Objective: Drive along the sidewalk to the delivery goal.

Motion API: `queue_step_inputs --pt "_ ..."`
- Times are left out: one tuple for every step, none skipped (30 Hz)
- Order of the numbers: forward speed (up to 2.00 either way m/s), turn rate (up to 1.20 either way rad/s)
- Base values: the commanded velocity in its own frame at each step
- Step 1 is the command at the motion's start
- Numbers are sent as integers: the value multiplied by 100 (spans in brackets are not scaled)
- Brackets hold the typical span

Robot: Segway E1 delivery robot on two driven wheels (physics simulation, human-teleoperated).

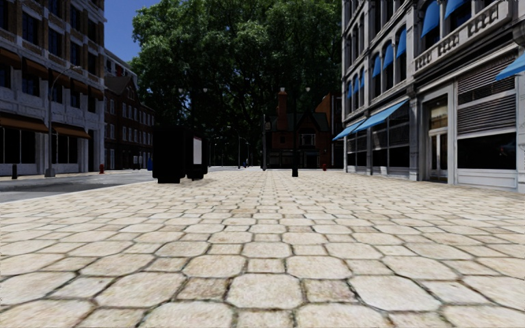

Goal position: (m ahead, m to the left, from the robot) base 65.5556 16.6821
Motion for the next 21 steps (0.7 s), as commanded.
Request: queue_step_inputs --pt "200 0" --pt "200 0" --pt "200 0" --pt "200 0" --pt "200 0" --pt "200 0" --pt "200 0" --pt "200 0" --pt "200 0" --pt "200 0" --pt "200 0" --pt "200 0" --pt "200 0" --pt "200 0" --pt "200 0" --pt "200 0" --pt "200 0" --pt "200 0" --pt "200 0" --pt "200 0" --pt "200 0"
